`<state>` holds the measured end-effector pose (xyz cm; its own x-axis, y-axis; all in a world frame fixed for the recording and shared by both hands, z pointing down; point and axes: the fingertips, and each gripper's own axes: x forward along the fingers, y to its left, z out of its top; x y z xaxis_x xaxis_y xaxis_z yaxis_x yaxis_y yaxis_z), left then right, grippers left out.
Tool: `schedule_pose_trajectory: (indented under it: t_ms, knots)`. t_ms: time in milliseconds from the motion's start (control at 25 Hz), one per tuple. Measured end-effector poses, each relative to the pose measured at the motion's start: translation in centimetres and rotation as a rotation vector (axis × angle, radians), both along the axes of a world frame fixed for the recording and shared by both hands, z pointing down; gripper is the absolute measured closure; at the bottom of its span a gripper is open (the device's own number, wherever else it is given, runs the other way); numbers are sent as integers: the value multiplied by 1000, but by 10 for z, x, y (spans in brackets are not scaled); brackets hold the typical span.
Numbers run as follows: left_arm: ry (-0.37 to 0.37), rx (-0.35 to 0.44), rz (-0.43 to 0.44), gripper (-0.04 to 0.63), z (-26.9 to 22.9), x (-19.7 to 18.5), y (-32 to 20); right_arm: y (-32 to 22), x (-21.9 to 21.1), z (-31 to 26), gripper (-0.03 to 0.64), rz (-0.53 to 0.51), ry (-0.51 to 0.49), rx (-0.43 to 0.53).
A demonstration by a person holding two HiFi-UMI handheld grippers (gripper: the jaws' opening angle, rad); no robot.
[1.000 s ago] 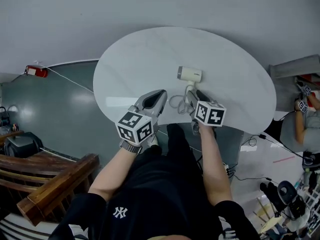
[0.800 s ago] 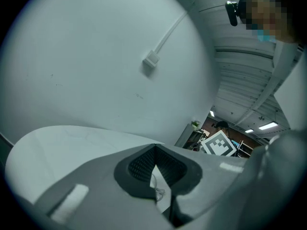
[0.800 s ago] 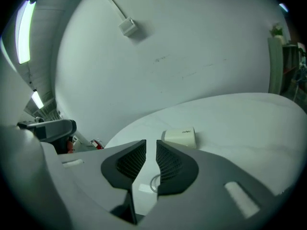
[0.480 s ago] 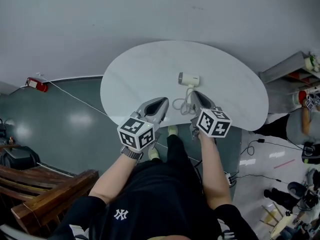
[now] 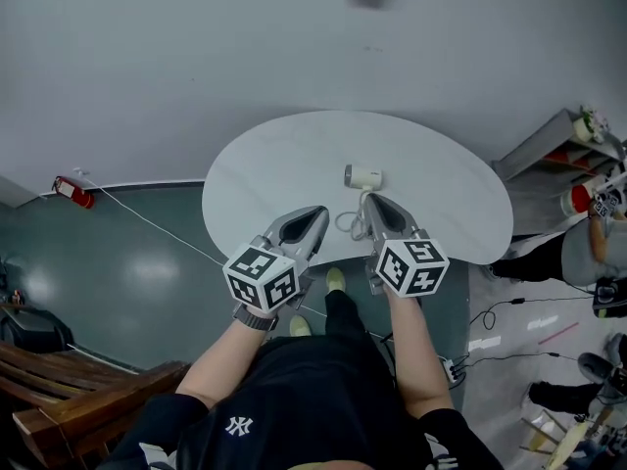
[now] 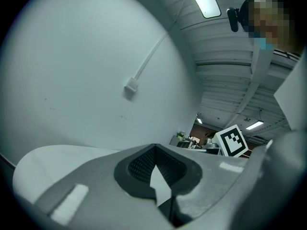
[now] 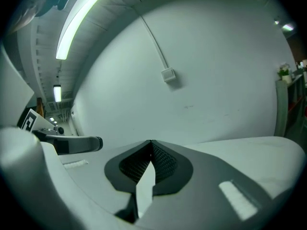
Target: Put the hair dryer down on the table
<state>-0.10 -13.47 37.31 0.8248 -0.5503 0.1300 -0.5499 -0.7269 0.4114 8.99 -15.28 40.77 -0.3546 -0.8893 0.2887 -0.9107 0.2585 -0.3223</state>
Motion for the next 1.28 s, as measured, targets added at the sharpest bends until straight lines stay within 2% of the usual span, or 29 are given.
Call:
schedule_pose_trajectory:
  t_ms: [240, 560, 960, 1280]
  knots:
    - [33, 67, 1, 595, -40, -5, 13, 18, -8, -53, 594, -13, 8, 123]
    - [63, 143, 10, 595, -79, -11, 32, 39, -16, -93, 594, -23, 18, 220]
    - [47, 205, 8, 595, -96, -12, 43, 55, -22, -114, 594, -22, 20, 273]
    - [43, 208, -2, 595, -97, -15, 43, 57, -24, -114, 594, -22, 21, 274]
